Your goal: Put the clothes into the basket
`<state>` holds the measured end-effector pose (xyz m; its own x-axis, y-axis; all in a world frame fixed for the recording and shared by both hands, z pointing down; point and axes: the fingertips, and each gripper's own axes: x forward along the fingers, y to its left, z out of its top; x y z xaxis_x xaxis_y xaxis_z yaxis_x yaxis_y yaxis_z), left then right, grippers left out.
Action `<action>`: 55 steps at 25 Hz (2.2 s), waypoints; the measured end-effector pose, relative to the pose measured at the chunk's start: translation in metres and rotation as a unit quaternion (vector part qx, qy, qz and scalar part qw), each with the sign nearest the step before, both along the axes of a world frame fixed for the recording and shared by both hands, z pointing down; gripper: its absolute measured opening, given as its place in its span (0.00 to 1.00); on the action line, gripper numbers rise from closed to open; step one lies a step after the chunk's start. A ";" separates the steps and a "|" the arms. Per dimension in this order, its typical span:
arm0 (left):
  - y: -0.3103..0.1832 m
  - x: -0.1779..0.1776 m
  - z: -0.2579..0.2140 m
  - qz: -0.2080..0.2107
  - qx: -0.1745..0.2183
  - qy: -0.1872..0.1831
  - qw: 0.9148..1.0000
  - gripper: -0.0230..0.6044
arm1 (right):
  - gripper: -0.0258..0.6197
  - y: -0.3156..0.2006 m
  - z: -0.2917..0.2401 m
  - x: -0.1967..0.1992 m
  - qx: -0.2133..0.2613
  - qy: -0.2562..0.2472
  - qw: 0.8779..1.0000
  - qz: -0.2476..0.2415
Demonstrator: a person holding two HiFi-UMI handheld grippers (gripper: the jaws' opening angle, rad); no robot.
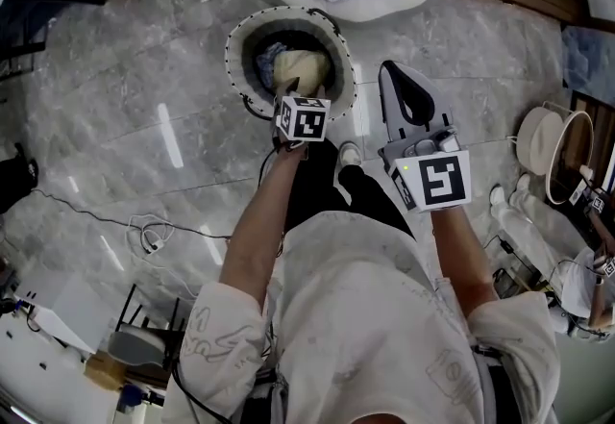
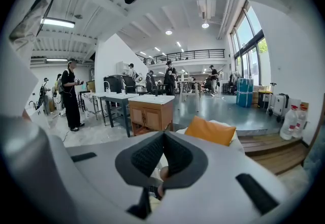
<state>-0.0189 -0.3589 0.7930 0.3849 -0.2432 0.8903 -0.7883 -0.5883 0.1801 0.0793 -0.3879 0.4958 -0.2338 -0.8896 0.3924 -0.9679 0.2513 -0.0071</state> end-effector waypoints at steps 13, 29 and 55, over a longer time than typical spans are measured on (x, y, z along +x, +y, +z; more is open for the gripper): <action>-0.005 -0.032 -0.100 -0.058 0.103 0.051 0.992 0.35 | 0.02 -0.013 -0.034 -0.018 0.042 -0.021 0.999 -0.023; -0.029 -0.082 -0.292 -0.162 0.292 0.112 0.936 0.32 | 0.02 -0.009 -0.107 -0.023 0.114 -0.048 0.992 -0.038; 0.019 -0.135 -0.533 -0.216 0.553 0.137 0.793 0.04 | 0.02 0.030 -0.246 -0.023 0.248 -0.110 0.960 -0.064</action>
<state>-0.1541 -0.3404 0.2598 0.1961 -0.9786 -0.0629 -0.9796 -0.1926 -0.0582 0.0563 -0.3582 0.2497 -0.3817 -0.9130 -0.1444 -0.9179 0.3927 -0.0566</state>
